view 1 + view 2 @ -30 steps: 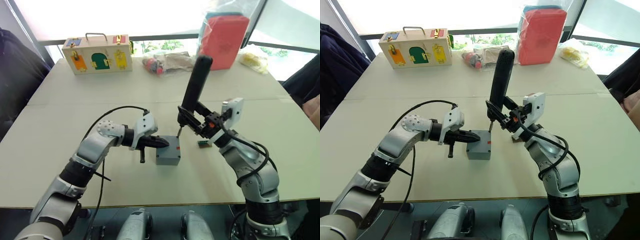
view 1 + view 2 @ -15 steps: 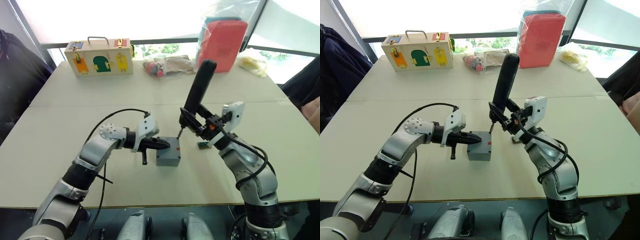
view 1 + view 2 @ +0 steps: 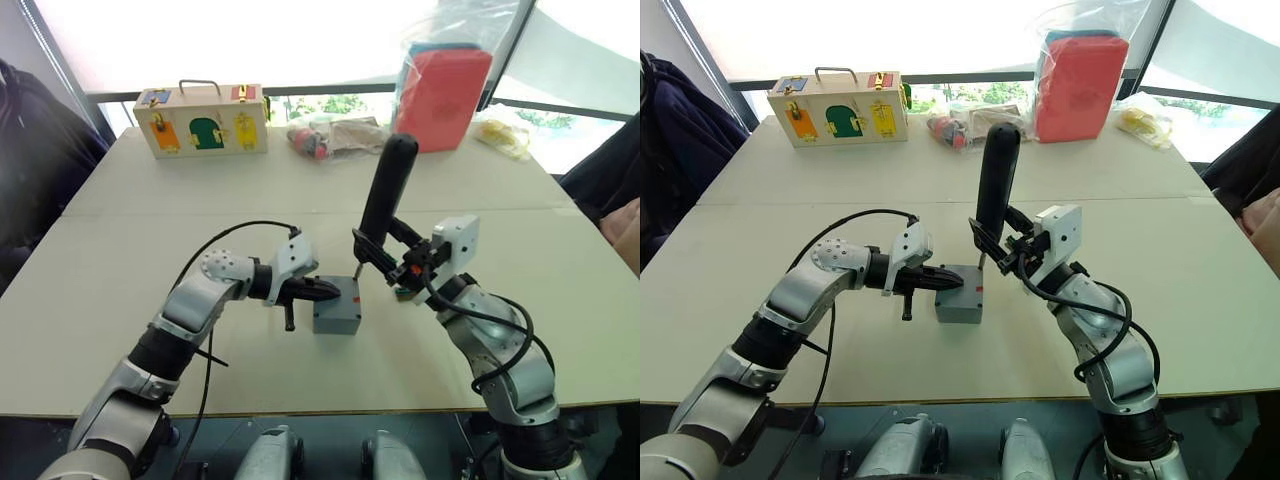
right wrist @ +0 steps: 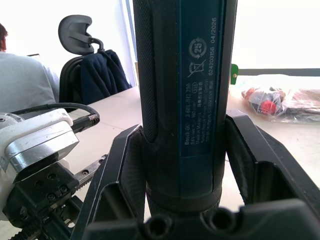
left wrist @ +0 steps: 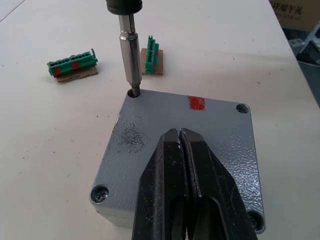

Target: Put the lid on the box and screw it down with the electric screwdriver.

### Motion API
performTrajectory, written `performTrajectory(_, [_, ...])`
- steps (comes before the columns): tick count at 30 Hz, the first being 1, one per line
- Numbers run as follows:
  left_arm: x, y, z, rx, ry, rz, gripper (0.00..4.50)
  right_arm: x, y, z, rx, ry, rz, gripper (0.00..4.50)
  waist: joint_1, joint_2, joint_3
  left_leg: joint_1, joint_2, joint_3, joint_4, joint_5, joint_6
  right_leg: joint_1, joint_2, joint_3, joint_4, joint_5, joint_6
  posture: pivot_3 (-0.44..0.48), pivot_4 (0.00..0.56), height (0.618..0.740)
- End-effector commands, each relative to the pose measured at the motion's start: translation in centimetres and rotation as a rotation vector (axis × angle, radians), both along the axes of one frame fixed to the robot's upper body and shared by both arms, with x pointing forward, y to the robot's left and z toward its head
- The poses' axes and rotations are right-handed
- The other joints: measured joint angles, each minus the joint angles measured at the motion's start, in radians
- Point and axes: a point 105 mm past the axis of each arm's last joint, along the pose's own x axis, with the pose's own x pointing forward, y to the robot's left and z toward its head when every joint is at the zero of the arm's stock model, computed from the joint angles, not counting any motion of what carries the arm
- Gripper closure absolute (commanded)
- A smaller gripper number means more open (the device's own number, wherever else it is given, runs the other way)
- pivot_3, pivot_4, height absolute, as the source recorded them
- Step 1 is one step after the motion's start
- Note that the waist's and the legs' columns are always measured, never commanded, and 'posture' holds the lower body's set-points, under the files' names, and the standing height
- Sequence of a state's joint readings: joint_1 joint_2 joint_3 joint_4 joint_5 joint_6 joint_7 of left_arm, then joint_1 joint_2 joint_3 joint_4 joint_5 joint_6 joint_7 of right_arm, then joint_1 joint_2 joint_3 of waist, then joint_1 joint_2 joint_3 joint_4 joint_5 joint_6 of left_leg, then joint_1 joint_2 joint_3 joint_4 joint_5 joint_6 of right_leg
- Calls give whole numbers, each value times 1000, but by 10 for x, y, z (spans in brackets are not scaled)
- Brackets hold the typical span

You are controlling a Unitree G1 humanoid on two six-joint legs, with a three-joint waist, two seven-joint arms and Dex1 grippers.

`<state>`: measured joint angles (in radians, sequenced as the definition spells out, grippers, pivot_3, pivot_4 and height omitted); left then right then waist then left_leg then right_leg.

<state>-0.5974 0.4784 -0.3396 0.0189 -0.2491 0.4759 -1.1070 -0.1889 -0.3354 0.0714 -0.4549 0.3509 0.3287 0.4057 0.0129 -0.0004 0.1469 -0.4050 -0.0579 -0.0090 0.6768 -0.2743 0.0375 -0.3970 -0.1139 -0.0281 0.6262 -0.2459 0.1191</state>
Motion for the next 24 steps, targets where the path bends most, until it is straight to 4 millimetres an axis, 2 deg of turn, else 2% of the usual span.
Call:
performTrajectory(1, [-4, 2, -19, 51, 51, 15, 4500, 3, -4, -47, -90, 175, -37, 2593, 0, -1, -3, 0, 0, 0, 0, 0, 0, 0, 0, 0, 0, 0, 0, 0, 150, 740])
performTrajectory(7, [-5, 1, -21, 54, 54, 14, 4500, 4, 6, -48, -88, 175, -27, 2593, 0, -3, -9, 4, -1, 0, -8, 0, 0, 3, -3, 0, -5, -2, -3, 0, 150, 740])
performTrajectory(10, [-5, 1, -21, 54, 56, 13, 4500, 3, 5, -54, -96, 199, -31, 2593, 0, -3, -9, 11, -1, 0, -14, 0, 0, 9, -4, 0, -10, -2, -3, 0, 150, 740])
performTrajectory(16, [-5, 0, -21, 52, 61, 12, 4500, 3, 0, -62, -109, 235, -40, 2593, 0, -5, -11, 12, -1, 0, -14, 0, 0, 9, -5, 0, -10, -2, -3, 0, 150, 740])
performTrajectory(22, [-6, -1, -24, 45, 77, 14, 4500, 5, -6, -55, -111, 212, -55, 2593, 1, -5, -12, 12, -1, -1, -15, 0, -1, 9, -5, 0, -11, -2, -3, 0, 150, 740])
performTrajectory(24, [-5, -1, -26, 42, 81, 20, 4500, 7, -8, -45, -111, 184, -53, 2593, 1, -5, -12, 12, -1, -1, -15, 0, -1, 9, -5, 0, -11, -2, -3, 0, 150, 740])
